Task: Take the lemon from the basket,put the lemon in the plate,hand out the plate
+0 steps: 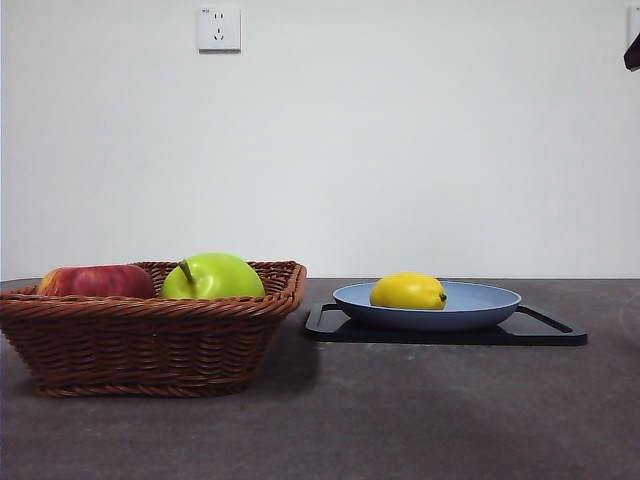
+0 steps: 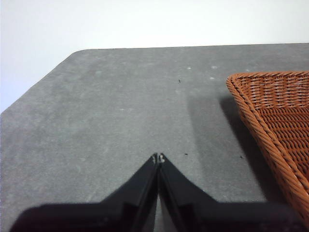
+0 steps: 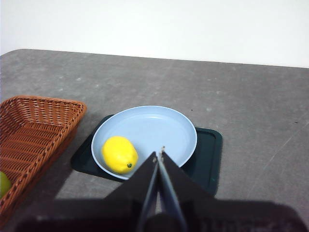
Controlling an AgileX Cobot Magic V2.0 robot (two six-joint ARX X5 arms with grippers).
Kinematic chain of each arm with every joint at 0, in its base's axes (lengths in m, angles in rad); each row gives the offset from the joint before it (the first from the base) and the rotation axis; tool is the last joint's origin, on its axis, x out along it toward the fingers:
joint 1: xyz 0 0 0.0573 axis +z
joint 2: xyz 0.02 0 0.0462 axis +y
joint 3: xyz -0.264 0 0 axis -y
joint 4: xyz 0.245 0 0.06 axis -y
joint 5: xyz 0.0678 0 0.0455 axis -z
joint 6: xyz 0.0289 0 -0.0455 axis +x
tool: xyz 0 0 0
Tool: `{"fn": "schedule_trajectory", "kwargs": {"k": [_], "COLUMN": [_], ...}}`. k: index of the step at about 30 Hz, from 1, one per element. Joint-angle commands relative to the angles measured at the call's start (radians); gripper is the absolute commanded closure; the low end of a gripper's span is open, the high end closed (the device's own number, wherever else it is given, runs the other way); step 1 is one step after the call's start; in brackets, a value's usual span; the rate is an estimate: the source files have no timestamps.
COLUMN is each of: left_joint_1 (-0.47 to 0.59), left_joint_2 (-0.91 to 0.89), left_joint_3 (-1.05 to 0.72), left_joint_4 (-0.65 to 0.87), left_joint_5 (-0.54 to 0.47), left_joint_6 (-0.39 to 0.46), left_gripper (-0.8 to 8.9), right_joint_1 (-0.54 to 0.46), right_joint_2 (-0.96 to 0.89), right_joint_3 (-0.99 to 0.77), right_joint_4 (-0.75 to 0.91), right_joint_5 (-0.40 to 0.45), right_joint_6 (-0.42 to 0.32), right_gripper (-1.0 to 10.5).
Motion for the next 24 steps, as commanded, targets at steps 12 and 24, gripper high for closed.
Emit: {"fn": "schedule_trajectory", "kwargs": {"k": [12, 24], "left_joint_1": [0.003, 0.003], "left_joint_2": [-0.003, -0.003], "left_joint_3": [-0.011, -0.011], "left_joint_4": [0.011, 0.01], "left_joint_5": [-0.001, -0.001], "left_joint_6": [0.009, 0.009], "left_gripper": [8.05, 8.05], "right_joint_1": [0.007, -0.059], "right_joint_2": [0.001, -0.13], "right_joint_3": [0.008, -0.028], "right_joint_4": [0.009, -0.022], "right_joint_5": [0.003, 0.02], "right_joint_6": [0.013, -0.083], "right_gripper": [9.4, 9.4]}}
